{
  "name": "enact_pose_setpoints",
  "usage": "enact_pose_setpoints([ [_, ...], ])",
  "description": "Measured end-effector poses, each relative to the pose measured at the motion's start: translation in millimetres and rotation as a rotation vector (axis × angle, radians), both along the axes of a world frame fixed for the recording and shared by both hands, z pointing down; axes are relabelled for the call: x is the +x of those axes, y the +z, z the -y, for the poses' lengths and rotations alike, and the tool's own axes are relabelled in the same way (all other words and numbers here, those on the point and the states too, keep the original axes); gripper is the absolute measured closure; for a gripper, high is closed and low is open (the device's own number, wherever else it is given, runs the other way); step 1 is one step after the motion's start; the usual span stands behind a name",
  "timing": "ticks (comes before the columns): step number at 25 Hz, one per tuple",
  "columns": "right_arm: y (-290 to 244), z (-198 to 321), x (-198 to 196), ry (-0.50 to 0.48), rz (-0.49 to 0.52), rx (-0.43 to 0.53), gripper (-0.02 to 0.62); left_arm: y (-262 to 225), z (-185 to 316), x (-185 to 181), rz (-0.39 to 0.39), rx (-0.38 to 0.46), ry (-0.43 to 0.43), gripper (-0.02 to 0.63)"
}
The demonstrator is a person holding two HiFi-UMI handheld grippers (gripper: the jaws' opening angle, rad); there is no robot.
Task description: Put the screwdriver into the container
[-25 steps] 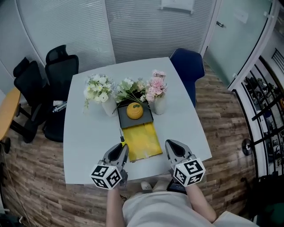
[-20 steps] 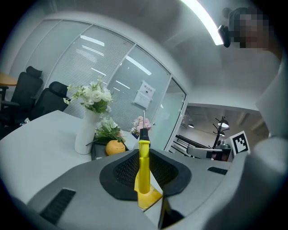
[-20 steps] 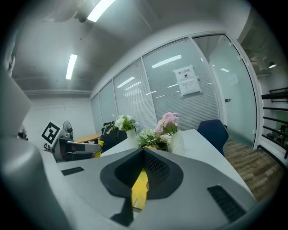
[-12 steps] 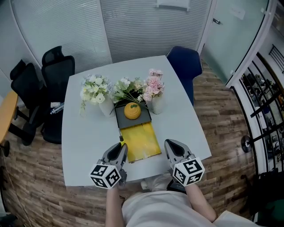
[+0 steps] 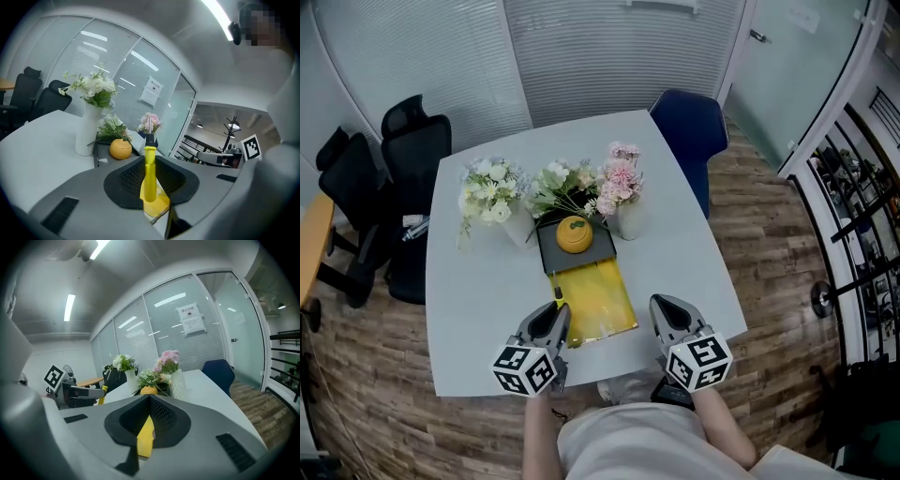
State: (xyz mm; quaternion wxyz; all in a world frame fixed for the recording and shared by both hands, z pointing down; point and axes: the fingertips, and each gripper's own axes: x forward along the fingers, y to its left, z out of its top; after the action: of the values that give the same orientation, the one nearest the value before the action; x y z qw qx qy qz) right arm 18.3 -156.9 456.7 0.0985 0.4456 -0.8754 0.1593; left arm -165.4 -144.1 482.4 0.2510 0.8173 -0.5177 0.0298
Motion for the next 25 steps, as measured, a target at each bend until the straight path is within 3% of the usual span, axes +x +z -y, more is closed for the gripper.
enact_pose_setpoints([
  [14,44,32,-3,-0.018,-0.034,-0.090,0.580,59,19,1,0.023,-0.138,0.009,0.537],
  [25,72,46,-9,-0.026,-0.062,-0.142,0.580,102,30,5,0.103,-0.251,0.059,0.537],
])
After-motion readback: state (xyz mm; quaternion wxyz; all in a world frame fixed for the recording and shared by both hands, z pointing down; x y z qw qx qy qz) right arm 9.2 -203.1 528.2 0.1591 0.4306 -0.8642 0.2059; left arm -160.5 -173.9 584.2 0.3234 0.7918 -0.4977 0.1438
